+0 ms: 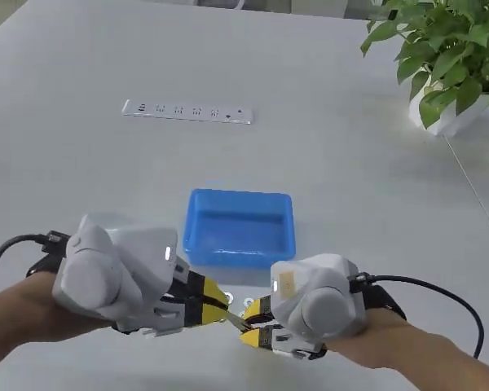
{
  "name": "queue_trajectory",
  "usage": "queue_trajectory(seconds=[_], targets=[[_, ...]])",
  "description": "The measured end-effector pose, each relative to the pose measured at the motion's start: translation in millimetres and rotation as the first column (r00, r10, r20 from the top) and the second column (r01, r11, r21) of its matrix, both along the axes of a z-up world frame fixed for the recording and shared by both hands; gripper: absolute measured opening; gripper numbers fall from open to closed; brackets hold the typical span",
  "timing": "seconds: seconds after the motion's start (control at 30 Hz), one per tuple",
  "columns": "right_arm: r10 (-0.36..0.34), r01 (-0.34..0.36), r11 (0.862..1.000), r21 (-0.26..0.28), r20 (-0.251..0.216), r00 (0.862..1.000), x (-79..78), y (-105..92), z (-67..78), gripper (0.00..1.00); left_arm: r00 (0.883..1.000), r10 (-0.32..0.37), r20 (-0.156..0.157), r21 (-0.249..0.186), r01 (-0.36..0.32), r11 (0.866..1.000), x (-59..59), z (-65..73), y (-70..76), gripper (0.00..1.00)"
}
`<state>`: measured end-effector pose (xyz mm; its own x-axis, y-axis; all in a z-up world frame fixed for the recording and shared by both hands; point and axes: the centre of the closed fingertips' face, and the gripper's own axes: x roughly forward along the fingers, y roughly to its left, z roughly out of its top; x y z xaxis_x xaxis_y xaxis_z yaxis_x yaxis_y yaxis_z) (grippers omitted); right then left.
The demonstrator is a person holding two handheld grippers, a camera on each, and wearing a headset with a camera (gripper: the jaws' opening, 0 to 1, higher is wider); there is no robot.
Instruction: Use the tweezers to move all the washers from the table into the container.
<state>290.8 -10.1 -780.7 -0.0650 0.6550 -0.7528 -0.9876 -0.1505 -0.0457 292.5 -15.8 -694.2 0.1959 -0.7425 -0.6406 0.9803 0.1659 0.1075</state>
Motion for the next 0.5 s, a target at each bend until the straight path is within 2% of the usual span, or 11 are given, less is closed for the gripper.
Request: queue_trajectory(seconds=[0.37, 0.43, 0.5], targets=[[-0.009, 0.009, 1.000, 0.013, -0.021, 1.000, -5.7, 3.8, -2.2, 0.11, 0.998, -0.064, -0.015, -0.002, 0.064, 0.998, -0.4, -0.1, -23.8, 0.05], [-0.007, 0.007, 1.000, 0.006, -0.018, 1.000, -6.5, 1.9, -4.4, 0.11, 0.997, -0.077, -0.016, 0.007, 0.077, 0.997, -1.2, -2.3, -25.7, 0.05], [-0.017, 0.017, 1.000, 0.015, -0.022, 1.000, -5.8, 1.2, -3.6, 0.12, 0.997, -0.076, -0.021, -0.004, 0.076, 0.997, -0.7, -2.3, -26.9, 0.05]])
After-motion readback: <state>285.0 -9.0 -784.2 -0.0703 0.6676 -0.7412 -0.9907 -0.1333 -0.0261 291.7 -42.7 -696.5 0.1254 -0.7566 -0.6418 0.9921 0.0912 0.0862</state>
